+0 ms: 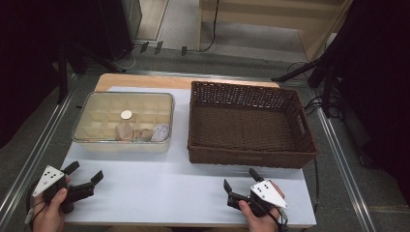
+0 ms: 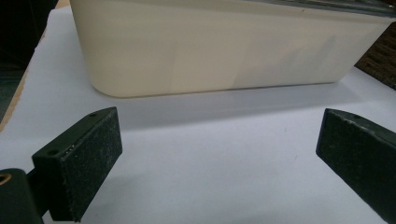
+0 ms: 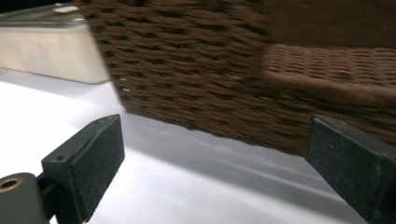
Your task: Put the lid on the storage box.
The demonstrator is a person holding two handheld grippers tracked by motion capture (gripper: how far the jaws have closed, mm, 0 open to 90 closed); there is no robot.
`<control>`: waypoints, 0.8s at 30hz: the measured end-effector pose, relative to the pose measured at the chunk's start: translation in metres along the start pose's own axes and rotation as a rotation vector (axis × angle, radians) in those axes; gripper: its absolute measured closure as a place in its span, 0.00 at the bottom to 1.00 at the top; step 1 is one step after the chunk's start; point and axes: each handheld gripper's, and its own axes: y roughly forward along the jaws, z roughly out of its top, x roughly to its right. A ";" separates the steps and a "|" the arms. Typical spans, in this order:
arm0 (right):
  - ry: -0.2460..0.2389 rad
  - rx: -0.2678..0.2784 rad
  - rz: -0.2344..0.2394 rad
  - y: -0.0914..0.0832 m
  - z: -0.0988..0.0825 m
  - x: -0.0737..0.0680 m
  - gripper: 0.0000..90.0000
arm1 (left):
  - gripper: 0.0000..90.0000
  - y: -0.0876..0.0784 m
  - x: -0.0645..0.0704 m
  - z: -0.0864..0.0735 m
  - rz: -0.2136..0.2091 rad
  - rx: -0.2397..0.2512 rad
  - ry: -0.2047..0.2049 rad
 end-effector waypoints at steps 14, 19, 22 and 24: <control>0.037 0.011 -0.095 -0.034 -0.004 0.061 0.06 | 0.01 0.001 0.000 0.000 0.000 -0.005 0.008; 0.055 0.017 -0.121 -0.040 -0.005 0.076 0.06 | 0.01 0.001 0.000 0.000 -0.001 -0.005 0.008; 0.061 0.016 -0.144 -0.045 -0.006 0.085 0.06 | 0.01 0.000 0.000 0.000 -0.003 -0.004 0.007; 0.064 0.019 -0.163 -0.049 -0.007 0.092 0.06 | 0.01 0.001 0.000 0.000 -0.003 -0.004 0.008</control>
